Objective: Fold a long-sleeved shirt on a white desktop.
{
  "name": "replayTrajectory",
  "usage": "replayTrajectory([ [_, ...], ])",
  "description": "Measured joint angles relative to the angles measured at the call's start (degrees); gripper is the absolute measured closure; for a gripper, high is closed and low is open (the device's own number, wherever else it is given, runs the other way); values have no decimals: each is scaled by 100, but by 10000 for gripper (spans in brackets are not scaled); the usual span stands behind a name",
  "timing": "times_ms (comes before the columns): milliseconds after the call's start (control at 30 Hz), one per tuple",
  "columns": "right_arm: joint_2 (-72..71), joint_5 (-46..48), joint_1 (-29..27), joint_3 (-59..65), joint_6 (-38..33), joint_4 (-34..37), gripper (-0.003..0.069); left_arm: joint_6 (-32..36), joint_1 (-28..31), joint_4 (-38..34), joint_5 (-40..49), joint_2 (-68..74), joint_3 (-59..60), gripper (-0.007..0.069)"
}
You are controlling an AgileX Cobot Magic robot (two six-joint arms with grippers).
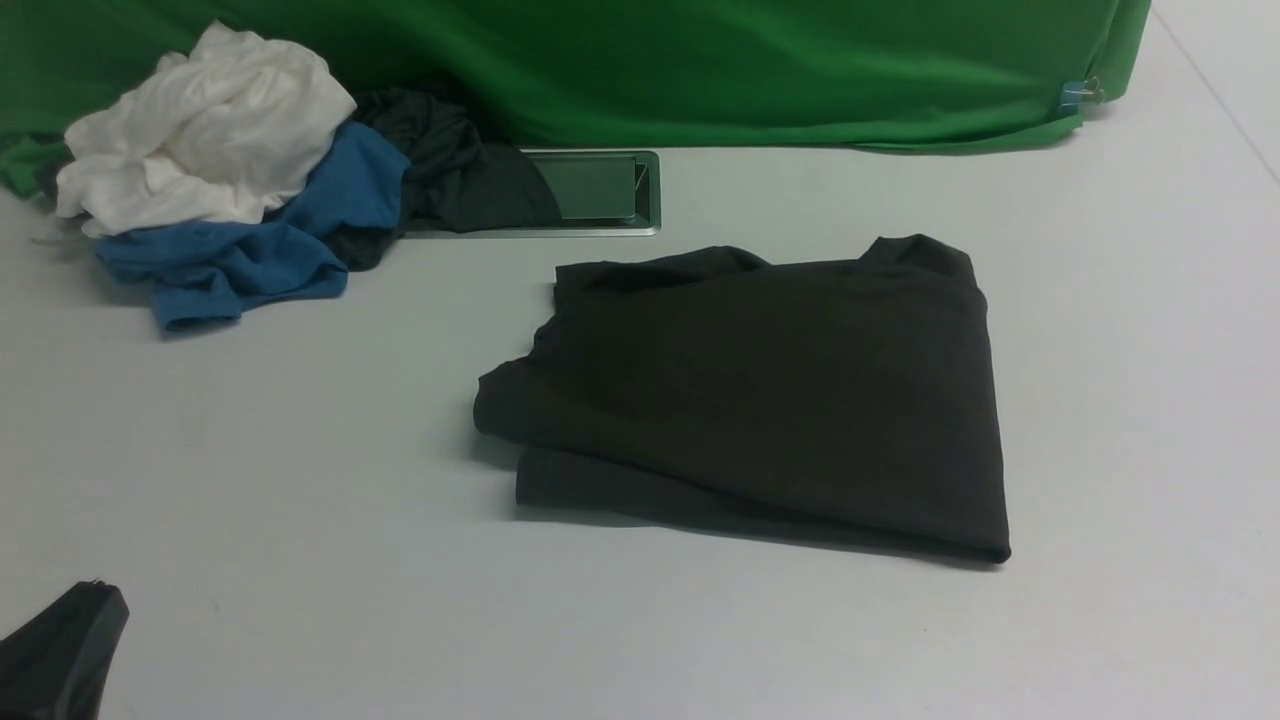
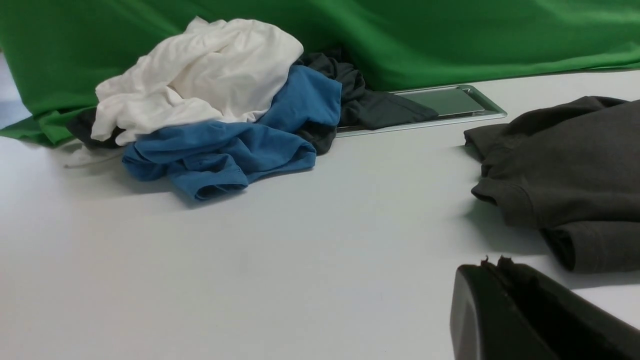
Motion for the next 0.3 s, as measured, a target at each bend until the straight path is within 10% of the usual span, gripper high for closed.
replayTrajectory([
  [300,0,0,0,0,0,0,425,4,0,0,0,0,0,606],
])
